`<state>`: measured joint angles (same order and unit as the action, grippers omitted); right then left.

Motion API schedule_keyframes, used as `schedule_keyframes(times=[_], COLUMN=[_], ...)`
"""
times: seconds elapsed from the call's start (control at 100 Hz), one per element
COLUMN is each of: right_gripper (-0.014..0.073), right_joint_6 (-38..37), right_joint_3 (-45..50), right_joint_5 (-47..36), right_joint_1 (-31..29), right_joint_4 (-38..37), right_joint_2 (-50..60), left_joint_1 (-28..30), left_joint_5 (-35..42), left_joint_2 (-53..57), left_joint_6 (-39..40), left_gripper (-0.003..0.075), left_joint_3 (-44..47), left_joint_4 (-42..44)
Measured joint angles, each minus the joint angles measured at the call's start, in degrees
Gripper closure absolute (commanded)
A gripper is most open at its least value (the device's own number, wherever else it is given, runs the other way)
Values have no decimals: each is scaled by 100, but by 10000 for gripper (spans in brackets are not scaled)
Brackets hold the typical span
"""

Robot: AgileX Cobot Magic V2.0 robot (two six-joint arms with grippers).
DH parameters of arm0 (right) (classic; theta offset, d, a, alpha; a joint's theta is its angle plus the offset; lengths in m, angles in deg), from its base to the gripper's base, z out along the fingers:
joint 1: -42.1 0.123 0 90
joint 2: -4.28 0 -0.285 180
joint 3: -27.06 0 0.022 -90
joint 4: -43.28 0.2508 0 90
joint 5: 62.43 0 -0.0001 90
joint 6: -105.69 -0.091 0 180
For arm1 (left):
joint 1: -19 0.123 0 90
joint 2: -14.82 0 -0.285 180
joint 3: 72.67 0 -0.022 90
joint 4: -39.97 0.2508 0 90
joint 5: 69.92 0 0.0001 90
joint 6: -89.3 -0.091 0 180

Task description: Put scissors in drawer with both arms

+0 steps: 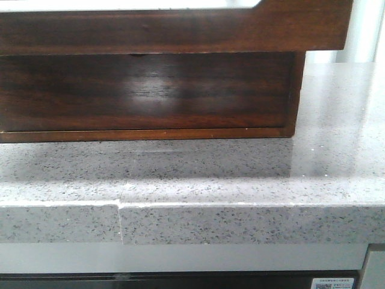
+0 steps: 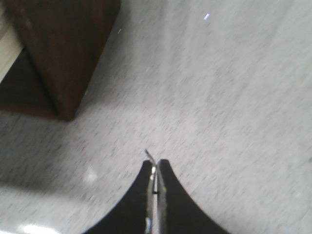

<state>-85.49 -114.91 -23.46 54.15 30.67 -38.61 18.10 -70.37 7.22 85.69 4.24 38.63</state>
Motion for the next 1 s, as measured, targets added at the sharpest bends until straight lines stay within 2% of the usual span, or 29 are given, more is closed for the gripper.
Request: schedule_keyframes(times=[0.13,0.27,0.39,0.56,0.7,1.0], right_gripper=[662,662,662,662,662,662], right_joint_6=[0,0,0,0,0,0], right_joint_3=[868,2202,3209,3960,3972,3972], right_joint_5=[-1186,-2550,-3253,-3540,-3558,-3569], right_joint_1=[-395,-901,-1183,-1286,-1297,-1297], right_joint_4=[-213,-275,-218,327,588,614], right_joint_2=[839,1816,2521,3218,3543,3571], left_joint_1=[0,0,0,0,0,0], left_joint_5=[0,0,0,0,0,5], left_joint_2=[0,0,0,0,0,0], left_joint_6=[0,0,0,0,0,0], left_gripper=[741,741,741,741,741,741], left_joint_3=[0,0,0,0,0,0], left_joint_4=[0,0,0,0,0,0])
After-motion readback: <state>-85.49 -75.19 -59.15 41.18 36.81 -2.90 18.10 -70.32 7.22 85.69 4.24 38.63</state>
